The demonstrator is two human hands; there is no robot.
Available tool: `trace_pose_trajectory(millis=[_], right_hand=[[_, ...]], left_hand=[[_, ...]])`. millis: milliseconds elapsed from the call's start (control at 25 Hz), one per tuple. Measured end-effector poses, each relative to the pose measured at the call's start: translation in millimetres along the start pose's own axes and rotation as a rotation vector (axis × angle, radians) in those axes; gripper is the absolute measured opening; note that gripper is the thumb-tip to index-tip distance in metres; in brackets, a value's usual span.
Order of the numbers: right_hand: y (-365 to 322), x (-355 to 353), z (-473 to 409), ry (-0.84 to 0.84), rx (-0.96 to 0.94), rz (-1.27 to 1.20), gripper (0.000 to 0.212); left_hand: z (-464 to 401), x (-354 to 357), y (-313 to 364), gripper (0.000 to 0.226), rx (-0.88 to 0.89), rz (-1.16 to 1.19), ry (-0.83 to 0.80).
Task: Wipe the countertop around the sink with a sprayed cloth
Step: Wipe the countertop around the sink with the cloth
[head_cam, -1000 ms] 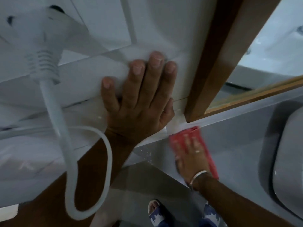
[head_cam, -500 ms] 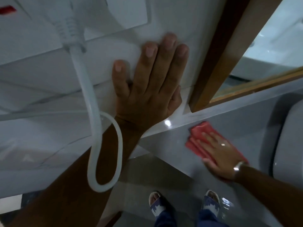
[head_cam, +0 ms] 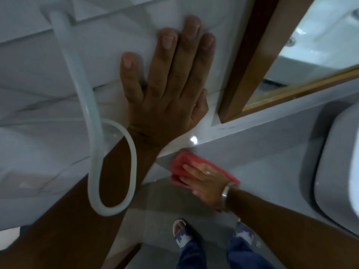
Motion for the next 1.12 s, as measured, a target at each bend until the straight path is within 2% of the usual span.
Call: trace_pose_trajectory(millis=[40, 80, 160, 240, 280, 320, 400, 440, 480, 560, 680, 720, 760, 840, 880, 920, 1040, 1120], right_hand=[[18, 21, 44, -0.037, 0.072, -0.049, 0.075], [50, 34, 89, -0.023, 0.220, -0.058, 0.076], [133, 49, 149, -0.012, 0.666, -0.256, 0.065], [180, 41, 150, 0.050, 1.060, -0.474, 0.060], [174, 26, 123, 0.014, 1.077, -0.476, 0.061], [152, 15, 87, -0.022, 0.958, -0.394, 0.061], [67, 23, 43, -0.125, 0.476, -0.241, 0.060], [33, 39, 62, -0.146, 0.368, -0.162, 0.060], [24, 56, 100, -0.164, 0.364, -0.145, 0.061], [52, 83, 174, -0.134, 0.509, -0.167, 0.060], [130, 87, 201, -0.077, 1.047, -0.480, 0.062], [134, 71, 176, -0.045, 1.131, -0.515, 0.063], [123, 50, 138, -0.009, 1.089, -0.487, 0.064], [57, 35, 68, -0.035, 0.761, -0.421, 0.064], [20, 40, 60, -0.087, 0.592, -0.402, 0.064], [4, 51, 77, -0.116, 0.525, -0.382, 0.063], [47, 81, 160, -0.132, 0.614, -0.379, 0.061], [108, 86, 186, -0.103, 0.871, -0.469, 0.061]], left_hand=[[0, -1, 1, 0.071, 0.006, -0.014, 0.007], [0, -1, 1, 0.070, 0.004, -0.018, 0.007], [1, 2, -1, 0.069, -0.032, -0.011, -0.012], [2, 4, -4, 0.068, -0.049, -0.006, -0.026], [1, 5, -4, 0.068, -0.047, -0.015, -0.026], [1, 4, -4, 0.068, -0.039, -0.027, -0.018], [3, 2, -3, 0.067, -0.006, -0.017, -0.008], [4, 1, -2, 0.066, 0.004, -0.011, -0.012], [4, 1, -1, 0.066, 0.015, -0.018, -0.018], [3, 0, -1, 0.065, 0.029, -0.011, -0.031], [3, 1, -2, 0.067, 0.019, 0.011, -0.034], [3, 2, 0, 0.068, 0.017, 0.008, -0.034], [4, 2, 0, 0.070, 0.020, 0.005, -0.036], [3, 1, 0, 0.073, 0.039, 0.026, -0.030], [3, 2, -1, 0.075, 0.045, 0.031, -0.028], [3, 1, -3, 0.075, 0.041, 0.026, -0.028], [4, -4, -3, 0.073, 0.043, 0.019, -0.033], [2, -6, -1, 0.071, 0.061, 0.024, -0.026]])
Point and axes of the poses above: each hand's wrist, its own z-axis away from the middle knuckle, its own x-axis out of the palm, y = z × x, the point moved 10 cm from there along -z, towards the middle knuckle, and after that the axes turned 11 degrees about -y, right-handed, at the moved point
